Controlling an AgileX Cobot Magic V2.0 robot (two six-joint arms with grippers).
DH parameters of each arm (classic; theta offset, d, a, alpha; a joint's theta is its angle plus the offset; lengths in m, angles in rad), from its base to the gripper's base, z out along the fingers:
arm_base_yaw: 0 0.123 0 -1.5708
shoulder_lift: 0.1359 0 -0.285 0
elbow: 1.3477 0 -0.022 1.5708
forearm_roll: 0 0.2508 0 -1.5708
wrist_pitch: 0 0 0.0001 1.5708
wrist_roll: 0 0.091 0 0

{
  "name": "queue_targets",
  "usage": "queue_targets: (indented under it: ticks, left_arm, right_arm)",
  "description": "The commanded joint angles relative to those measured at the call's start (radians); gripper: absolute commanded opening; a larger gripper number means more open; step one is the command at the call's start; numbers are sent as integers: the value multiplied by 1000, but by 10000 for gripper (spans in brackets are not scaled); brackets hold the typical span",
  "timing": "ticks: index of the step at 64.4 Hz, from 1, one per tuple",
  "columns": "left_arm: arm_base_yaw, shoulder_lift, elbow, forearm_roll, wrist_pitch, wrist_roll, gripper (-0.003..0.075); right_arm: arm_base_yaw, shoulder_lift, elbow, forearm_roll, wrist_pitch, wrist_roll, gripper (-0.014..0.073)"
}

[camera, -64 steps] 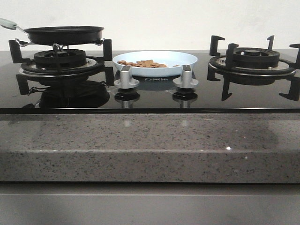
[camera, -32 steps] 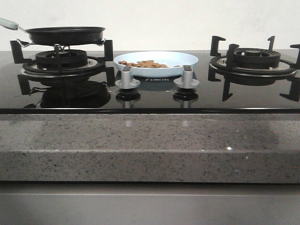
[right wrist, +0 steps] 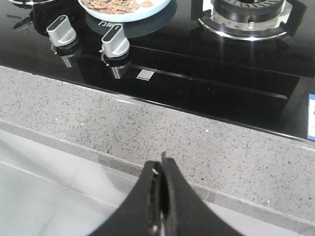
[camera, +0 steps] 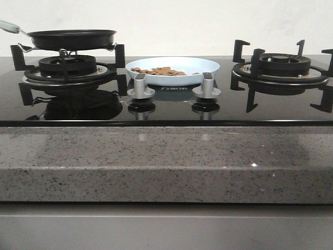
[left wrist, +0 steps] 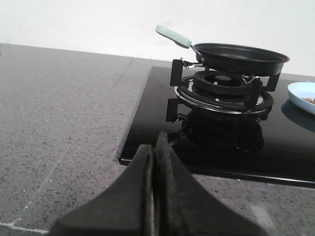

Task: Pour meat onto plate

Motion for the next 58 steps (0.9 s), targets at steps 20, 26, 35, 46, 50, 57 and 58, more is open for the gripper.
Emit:
queue_targets:
  ticks: [20,26,35,46,50,57,58]
  left_arm:
    - [-51,-18,9,42,-223,-14,-20]
    - [-58,-18,9,42,-226,-14,-20]
    - [-58,-18,9,42,-224,-14,-20]
    - [-58,-18,9,42,-222,-14,-20]
    - [-58,-18,9,42,-222,-14,-20]
    - [-58,-18,9,42,-222,-14,-20]
    - [-58,-18,9,42,-222,-14,-20]
  right_arm:
    - [-3,14,-27,-2,-66,-5,-69]
    - [-3,14,-27,-2,-66,-5,-69]
    - [-3,14,-27,-2,-66,-5,-69]
    - [-3,14,-27,-2,-66,-5,-69]
    - [-3,14,-27,-2,-66,-5,-69]
    - [-3,14,-27,-2,-66,-5,-69]
    - [-3,14,-27,-2,-66,-5,-69]
